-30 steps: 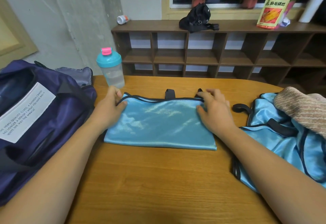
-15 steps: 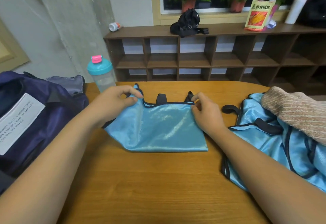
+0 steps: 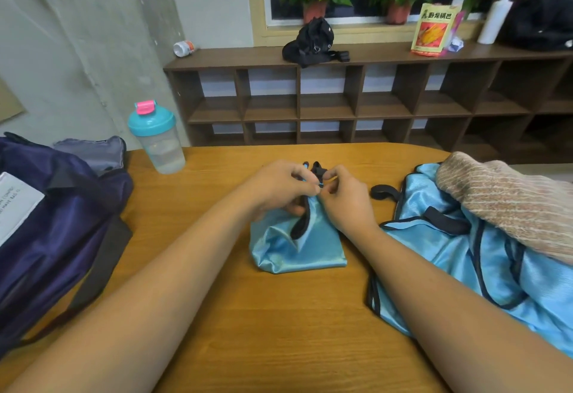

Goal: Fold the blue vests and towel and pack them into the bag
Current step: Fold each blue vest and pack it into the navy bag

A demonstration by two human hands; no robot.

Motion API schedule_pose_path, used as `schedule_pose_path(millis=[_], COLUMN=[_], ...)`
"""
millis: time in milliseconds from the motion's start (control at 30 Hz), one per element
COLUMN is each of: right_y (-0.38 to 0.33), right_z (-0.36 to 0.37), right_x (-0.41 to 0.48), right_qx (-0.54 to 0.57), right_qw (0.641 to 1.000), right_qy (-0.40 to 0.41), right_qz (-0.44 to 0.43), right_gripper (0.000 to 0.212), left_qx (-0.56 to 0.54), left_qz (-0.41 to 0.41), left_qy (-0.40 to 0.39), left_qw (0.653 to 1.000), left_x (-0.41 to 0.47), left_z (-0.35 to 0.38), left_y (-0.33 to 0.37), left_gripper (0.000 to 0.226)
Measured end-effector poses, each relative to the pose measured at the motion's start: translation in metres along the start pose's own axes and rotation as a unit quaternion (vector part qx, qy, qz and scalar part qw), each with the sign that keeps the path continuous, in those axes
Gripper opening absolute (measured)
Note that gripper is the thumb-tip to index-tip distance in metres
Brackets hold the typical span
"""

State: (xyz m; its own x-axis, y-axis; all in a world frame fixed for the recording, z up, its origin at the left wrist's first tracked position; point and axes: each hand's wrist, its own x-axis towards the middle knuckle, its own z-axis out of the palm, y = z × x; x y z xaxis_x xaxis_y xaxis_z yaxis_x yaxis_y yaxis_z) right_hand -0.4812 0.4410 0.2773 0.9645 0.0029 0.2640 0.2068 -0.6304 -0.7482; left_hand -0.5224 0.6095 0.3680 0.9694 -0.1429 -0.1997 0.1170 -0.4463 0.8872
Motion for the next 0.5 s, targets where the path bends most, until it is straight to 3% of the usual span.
schedule_pose_path(millis=[233, 433, 500], right_y=[0.002, 0.001, -0.001], right_z=[-0.003, -0.002, -0.005], right_x=[0.002, 0.002, 0.002], right_qx=[0.058, 0.065, 0.089], right_qw=[0.998, 0.997, 0.995], right_qy=[0.016, 0.019, 0.024], right_qz=[0.022, 0.033, 0.045], right_gripper=[0.008, 0.024, 0.029], left_qx=[-0.026, -0.035, -0.021], left_qz=[-0.004, 0.051, 0.073], left_qy=[-0.021, 0.023, 0.024], left_qw=[0.999, 0.998, 0.997], left_x=[0.006, -0.001, -0.002], left_z=[0.025, 0.028, 0.03], left_y=[-0.029, -0.041, -0.042], left_gripper=[0.017, 0.027, 0.041])
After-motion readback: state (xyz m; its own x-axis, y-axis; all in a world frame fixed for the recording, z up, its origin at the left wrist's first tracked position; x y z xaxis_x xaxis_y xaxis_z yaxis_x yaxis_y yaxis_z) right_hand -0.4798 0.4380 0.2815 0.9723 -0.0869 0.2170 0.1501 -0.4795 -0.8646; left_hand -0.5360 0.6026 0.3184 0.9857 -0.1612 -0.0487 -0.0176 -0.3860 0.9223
